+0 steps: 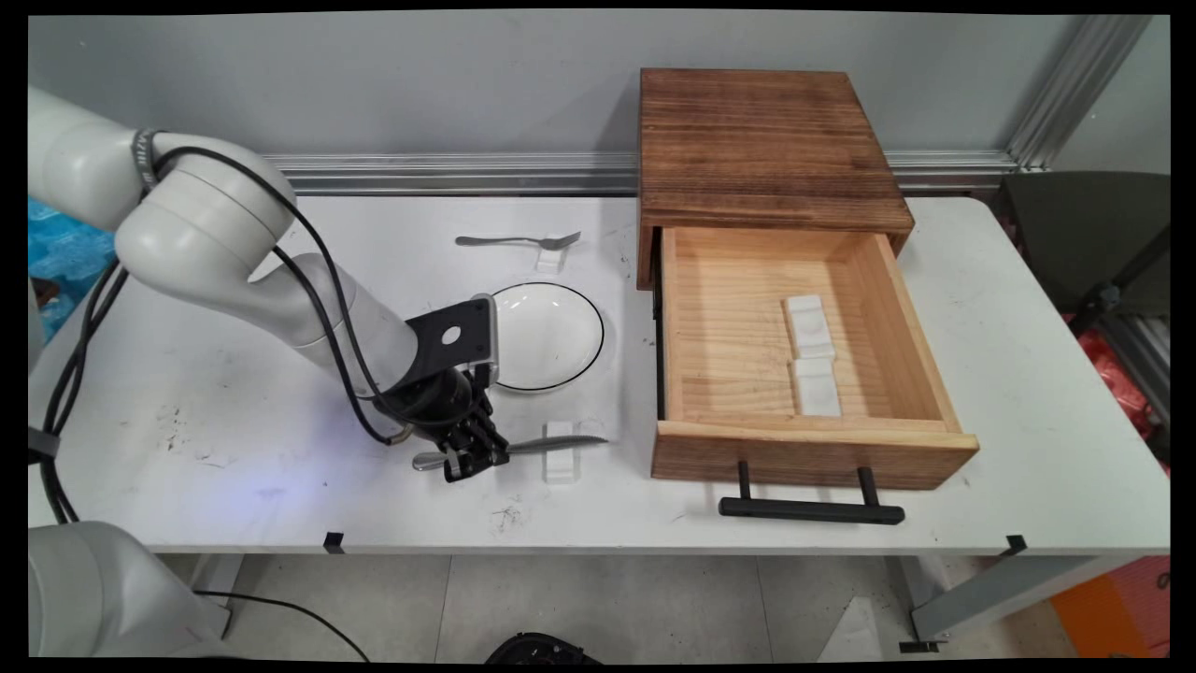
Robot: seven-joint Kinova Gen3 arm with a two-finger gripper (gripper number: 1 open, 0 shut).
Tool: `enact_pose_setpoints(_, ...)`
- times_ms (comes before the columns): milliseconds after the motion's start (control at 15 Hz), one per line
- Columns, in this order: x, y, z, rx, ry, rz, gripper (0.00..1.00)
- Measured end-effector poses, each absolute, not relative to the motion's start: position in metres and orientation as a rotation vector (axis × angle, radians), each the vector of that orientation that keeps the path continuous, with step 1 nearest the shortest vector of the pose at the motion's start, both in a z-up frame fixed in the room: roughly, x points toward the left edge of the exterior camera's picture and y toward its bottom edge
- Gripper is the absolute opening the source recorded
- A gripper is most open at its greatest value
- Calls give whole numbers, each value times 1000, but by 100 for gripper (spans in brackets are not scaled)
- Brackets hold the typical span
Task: Place the picked object into the drawer
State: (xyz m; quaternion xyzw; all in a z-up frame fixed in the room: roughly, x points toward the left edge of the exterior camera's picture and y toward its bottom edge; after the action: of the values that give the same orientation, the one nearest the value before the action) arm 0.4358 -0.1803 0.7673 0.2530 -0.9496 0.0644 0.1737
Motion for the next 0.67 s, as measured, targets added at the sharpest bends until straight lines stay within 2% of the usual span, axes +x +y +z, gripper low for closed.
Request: enact_pose_setpoints(667,423,-188,794,716,-2693,197,0)
